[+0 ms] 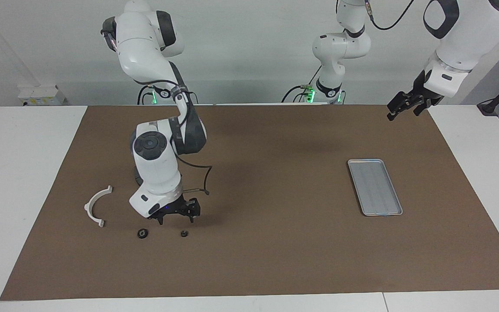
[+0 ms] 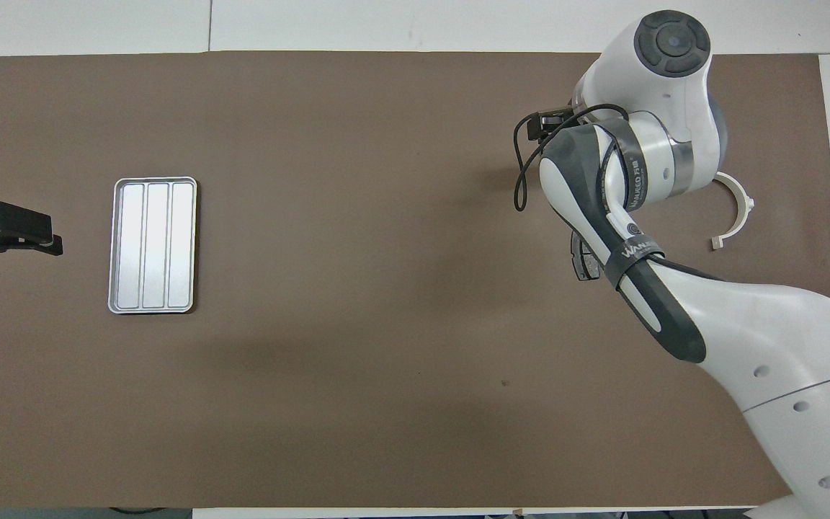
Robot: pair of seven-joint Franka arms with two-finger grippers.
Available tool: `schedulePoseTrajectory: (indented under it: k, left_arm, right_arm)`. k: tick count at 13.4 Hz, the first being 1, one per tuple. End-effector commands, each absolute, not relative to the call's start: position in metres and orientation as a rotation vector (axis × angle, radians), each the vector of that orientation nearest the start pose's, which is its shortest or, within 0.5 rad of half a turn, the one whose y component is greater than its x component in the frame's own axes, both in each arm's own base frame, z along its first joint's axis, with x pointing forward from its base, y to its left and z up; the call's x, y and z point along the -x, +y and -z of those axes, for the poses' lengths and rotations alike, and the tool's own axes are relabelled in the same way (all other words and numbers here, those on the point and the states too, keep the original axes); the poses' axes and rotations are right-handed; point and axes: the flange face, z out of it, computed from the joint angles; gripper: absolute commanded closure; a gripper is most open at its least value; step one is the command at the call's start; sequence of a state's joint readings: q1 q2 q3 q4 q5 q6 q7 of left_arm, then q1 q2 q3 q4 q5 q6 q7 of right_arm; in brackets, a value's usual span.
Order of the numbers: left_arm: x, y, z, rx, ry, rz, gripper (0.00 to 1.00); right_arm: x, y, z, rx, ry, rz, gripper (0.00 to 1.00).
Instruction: Place bearing gear from tray to pile
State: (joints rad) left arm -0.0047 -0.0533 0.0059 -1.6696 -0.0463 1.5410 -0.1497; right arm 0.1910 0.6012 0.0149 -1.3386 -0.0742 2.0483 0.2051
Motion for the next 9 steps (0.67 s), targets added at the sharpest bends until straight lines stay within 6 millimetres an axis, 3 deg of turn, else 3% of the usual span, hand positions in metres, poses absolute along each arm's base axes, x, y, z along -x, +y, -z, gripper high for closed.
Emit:
schedulePoseTrajectory:
  k: [1,3,6,9]
  left_arm:
    - [-0.525,-0.003,-0.607,3.164,-0.222,-0.118,0.0]
    - [-0.525,-0.003,-0.607,3.164,-0.222,-0.118,0.0]
    - [-0.525,-0.003,-0.607,3.164,-0.222,-0.118,0.0]
    - [-0.525,-0.003,-0.607,3.164,-0.222,-0.118,0.0]
  right_arm:
    - [-0.713,0.116,-0.406,3.167,-0.024,0.167,0.0]
    - [-0.709,0.1,-0.42,3.171,-0.002,0.149,0.0]
    - [-0.692,0.065,-0.464,3.178,-0.236,0.101,0.0]
    - [-0.646,0.033,-0.527,3.184,-0.159,0.153,0.0]
